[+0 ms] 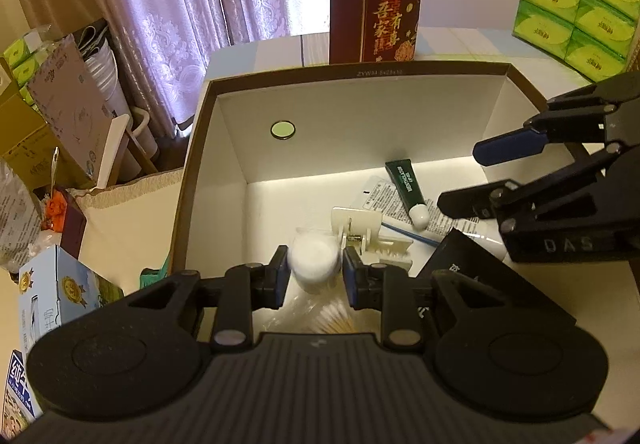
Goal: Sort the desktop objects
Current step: 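Lower the pill bottle into the box with the left tool while the right tool releases the lip gel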
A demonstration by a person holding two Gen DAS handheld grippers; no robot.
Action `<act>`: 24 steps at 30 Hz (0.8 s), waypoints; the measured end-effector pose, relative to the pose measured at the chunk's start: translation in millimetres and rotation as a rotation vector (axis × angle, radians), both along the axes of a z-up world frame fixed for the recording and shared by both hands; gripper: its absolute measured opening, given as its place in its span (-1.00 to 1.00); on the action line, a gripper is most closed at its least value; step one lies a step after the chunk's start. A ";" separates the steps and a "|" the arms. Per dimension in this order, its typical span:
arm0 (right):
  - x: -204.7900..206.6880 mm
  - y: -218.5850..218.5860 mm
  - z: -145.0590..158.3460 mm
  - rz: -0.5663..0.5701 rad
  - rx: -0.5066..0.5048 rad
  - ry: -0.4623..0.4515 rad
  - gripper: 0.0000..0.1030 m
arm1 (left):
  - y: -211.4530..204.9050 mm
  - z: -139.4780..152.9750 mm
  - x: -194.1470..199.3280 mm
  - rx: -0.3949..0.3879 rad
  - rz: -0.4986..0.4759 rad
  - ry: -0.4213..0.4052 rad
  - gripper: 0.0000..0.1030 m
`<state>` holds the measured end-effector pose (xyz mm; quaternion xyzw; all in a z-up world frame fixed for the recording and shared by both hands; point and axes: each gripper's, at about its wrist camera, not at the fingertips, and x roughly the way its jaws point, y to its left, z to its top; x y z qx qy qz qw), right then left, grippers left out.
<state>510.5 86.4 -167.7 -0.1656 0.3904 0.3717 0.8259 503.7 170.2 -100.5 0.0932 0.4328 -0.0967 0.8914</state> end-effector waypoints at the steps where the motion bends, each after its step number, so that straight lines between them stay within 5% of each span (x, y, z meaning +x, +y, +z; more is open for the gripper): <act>1: -1.7 0.1 1.1 -0.002 -0.004 -0.007 0.12 | 0.0 1.0 -0.6 -0.003 -0.002 -0.001 -0.37; 3: -5.9 -1.9 3.7 -0.010 -0.008 -0.029 0.45 | -1.4 3.5 -2.6 -0.006 -0.007 -0.007 -0.26; 9: -24.3 -15.0 16.1 -0.016 0.009 -0.097 0.77 | -6.2 11.6 -15.2 0.021 -0.005 -0.038 0.19; 24: -70.9 -41.8 47.1 -0.087 0.114 -0.068 0.96 | 8.7 53.7 -73.7 -0.078 0.083 -0.056 0.72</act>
